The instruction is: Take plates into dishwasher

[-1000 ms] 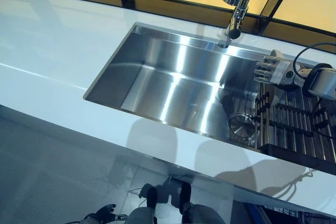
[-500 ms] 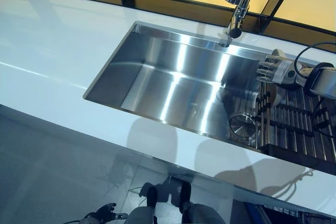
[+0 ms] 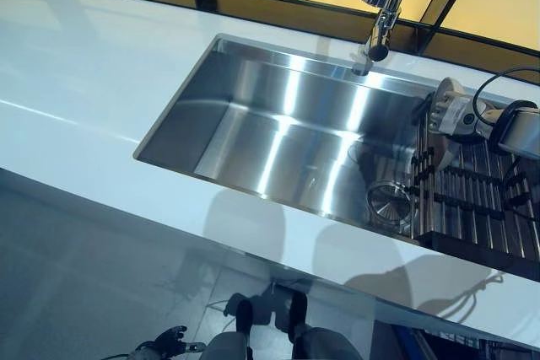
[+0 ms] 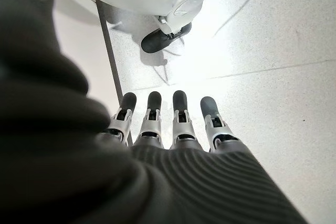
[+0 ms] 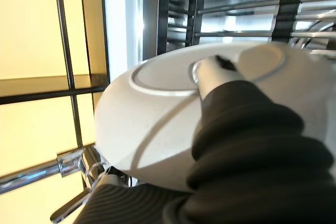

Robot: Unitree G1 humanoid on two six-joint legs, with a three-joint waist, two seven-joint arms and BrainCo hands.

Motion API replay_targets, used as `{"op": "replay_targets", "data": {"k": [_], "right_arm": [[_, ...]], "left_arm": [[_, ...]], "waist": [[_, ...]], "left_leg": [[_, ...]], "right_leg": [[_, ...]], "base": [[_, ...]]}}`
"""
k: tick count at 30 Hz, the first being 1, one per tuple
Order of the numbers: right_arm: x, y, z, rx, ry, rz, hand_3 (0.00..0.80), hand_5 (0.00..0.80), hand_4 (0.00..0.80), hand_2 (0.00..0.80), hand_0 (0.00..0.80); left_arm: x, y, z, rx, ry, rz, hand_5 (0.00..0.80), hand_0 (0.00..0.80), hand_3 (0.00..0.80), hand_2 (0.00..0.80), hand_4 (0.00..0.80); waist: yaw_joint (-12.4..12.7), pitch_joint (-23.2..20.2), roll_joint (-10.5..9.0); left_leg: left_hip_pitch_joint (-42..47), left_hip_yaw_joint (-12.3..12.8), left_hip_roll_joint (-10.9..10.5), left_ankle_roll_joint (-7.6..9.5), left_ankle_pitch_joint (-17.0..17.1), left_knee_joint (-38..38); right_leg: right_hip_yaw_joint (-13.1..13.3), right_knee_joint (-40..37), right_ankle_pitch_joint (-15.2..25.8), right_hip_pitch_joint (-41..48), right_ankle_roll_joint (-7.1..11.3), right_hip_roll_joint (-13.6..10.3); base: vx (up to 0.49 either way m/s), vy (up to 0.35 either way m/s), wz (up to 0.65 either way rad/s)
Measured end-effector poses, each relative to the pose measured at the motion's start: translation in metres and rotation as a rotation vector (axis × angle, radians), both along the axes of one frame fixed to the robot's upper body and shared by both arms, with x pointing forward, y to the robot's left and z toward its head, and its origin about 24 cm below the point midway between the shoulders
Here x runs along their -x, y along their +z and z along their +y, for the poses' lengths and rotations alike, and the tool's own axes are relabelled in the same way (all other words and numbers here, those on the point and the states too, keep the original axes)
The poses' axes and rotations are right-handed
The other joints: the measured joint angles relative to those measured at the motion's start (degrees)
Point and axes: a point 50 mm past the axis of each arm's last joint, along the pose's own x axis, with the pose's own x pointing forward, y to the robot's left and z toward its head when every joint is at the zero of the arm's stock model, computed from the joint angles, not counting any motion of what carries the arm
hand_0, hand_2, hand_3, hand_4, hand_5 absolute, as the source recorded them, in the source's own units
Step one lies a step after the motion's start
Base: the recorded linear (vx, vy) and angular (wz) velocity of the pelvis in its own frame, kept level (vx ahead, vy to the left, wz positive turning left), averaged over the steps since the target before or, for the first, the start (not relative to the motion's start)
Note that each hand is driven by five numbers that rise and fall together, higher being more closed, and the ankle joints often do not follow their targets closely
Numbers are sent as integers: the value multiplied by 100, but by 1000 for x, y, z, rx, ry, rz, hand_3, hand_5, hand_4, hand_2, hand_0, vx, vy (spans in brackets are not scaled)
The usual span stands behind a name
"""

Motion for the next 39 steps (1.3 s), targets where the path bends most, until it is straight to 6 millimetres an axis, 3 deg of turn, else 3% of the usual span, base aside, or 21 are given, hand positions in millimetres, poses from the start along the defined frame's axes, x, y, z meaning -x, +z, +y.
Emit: {"op": "replay_targets", "data": {"k": [28, 34, 39], "right_arm": [[1, 0, -8, 3, -40, 3, 800, 800, 800, 800, 800], [5, 9, -19, 14, -69, -32, 800, 800, 800, 800, 800], [5, 14, -22, 14, -61, -74, 800, 800, 800, 800, 800]], "left_arm": [[-4, 1, -2, 4, -6, -15, 0, 0, 0, 0, 0], [-4, 2, 0, -4, 4, -13, 0, 0, 0, 0, 0], [-4, 2, 2, 0, 41, -14, 0, 0, 0, 0, 0]], "waist": [[7, 23, -17], [8, 15, -116], [2, -109, -360]], "left_leg": [[56, 21, 0, -2, -1, 0], [197, 56, -6, -4, -14, -1], [306, 212, -13, 29, -43, 2]], "right_leg": [[18, 0, 17, 49, -23, 7], [77, -2, 19, 176, -24, 13], [225, -2, 19, 215, -17, 22]], "base": [[-2, 8, 0], [-22, 76, -3], [-47, 105, -15]]}}
